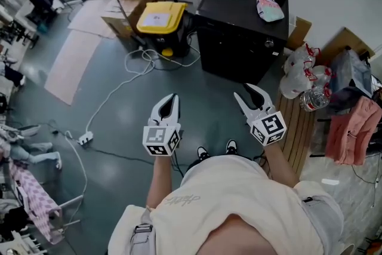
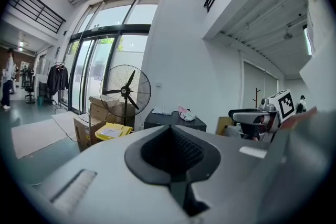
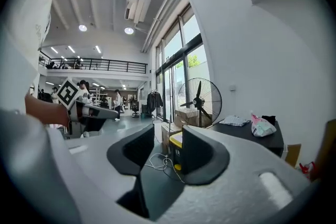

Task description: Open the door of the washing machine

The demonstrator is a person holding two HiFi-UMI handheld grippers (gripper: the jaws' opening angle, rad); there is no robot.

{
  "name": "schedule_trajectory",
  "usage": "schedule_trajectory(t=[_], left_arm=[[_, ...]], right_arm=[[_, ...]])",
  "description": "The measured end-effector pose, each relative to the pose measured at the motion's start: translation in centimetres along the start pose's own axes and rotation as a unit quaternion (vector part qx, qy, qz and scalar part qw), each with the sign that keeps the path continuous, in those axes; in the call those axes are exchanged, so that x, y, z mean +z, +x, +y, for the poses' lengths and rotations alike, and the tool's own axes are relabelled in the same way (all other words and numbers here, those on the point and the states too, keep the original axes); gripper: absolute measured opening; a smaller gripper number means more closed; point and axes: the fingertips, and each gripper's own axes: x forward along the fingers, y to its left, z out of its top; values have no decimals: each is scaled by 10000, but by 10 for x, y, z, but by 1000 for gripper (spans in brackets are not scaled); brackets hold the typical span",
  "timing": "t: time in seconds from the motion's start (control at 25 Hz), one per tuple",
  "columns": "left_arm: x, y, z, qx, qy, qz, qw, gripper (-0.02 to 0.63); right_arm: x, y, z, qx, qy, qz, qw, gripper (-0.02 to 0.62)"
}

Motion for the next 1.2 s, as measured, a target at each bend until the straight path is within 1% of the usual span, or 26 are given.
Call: schedule_trajectory(t=[0.08, 0.24, 0.4, 0.56, 0.72, 0.8, 0.88, 0.96, 1.08, 1.2], left_arm=[[0, -2, 8, 20, 4, 26, 10000, 15], [0, -4, 28, -21, 16, 84, 10000, 15], [-9, -9, 48, -88, -81, 147, 9998, 15], [-14, -9, 69, -130, -42, 173, 9998, 15], [-19, -13, 82, -102, -271, 181, 9994, 15], [-24, -16, 89, -99, -319, 198, 9992, 16], [-34, -18, 101, -14, -380, 287, 9989, 16], [-46, -18, 110, 73, -538, 368, 9978, 16], [-50, -11, 114, 58, -774, 348, 9964, 16], [-46, 1, 118, 73, -763, 315, 9966, 16]], right_arm=[[-1, 6, 4, -36, -79, 22, 10000, 166], [-5, 23, 12, -71, -9, 99, 9999, 166], [-12, 42, 27, -88, 23, 200, 9998, 166], [-20, 62, 40, -84, -18, 233, 9997, 166], [-30, 71, 48, -60, -59, 418, 9991, 153], [-33, 77, 49, -68, -95, 486, 9988, 153], [-36, 86, 50, -78, -84, 501, 9987, 153], [-37, 93, 50, -55, -25, 490, 9988, 153], [-38, 104, 41, 1, 20, 497, 9988, 153], [-42, 121, 26, 36, -15, 565, 9984, 153]])
